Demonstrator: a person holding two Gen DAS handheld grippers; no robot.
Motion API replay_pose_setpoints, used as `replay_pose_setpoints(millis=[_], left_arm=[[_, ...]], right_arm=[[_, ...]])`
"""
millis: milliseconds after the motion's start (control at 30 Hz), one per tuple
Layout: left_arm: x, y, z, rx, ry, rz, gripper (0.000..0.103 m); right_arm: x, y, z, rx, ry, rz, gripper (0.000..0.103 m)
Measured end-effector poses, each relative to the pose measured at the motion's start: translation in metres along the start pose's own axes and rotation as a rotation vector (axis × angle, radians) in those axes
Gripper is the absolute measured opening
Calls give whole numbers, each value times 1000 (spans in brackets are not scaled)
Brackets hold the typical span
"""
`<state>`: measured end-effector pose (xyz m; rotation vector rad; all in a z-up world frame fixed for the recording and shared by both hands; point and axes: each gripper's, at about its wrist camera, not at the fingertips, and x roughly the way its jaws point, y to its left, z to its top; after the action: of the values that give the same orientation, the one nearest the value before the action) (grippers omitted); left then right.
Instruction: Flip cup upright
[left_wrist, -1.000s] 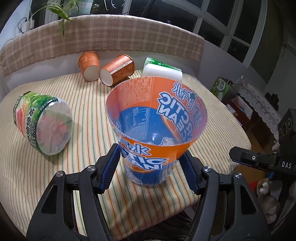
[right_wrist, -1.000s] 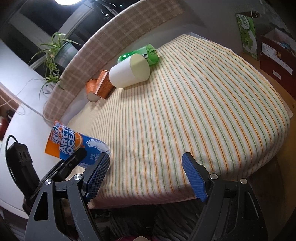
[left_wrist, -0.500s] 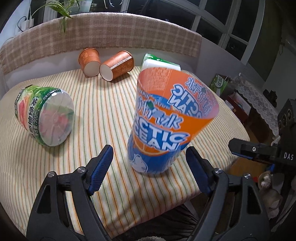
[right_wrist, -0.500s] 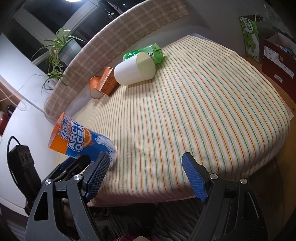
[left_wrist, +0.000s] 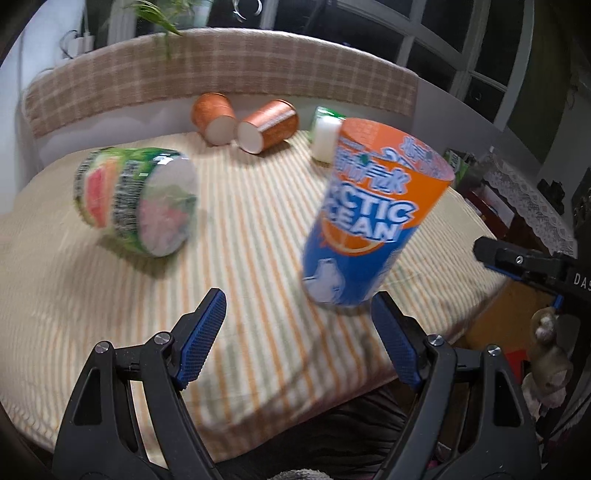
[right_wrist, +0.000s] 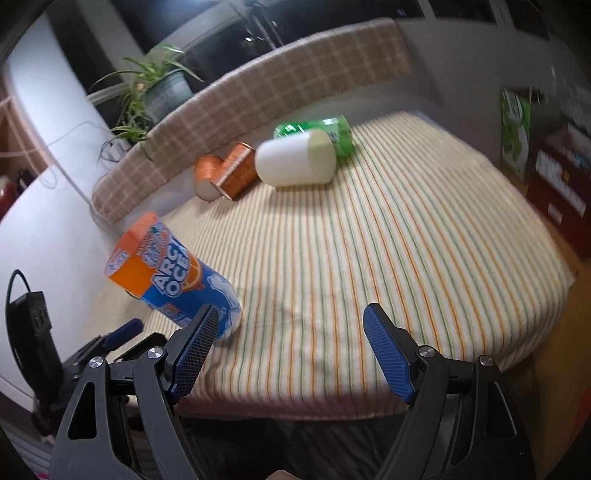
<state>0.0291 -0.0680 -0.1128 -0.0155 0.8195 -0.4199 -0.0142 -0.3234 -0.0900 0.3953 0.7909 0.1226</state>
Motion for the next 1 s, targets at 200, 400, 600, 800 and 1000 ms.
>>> replay_pose_setpoints(millis=[200, 400, 600, 800, 1000], left_arm=[[-30, 10, 2, -25, -125, 112, 83], [-62, 4, 14, 1, -275, 228, 89], [-89, 3, 19, -10, -405, 287, 102], [-94, 8, 22, -32, -420, 289, 102], [-96, 9, 23, -45, -429, 292, 102]], right_arm=[[-16, 27, 5, -152, -136, -55, 81], [-30, 43, 5, -250, -230, -81, 81], [-37, 45, 5, -254, -304, -117, 83], [-39, 52, 6, -273, -358, -150, 84], [-34, 62, 5, -304, -368, -150, 84]])
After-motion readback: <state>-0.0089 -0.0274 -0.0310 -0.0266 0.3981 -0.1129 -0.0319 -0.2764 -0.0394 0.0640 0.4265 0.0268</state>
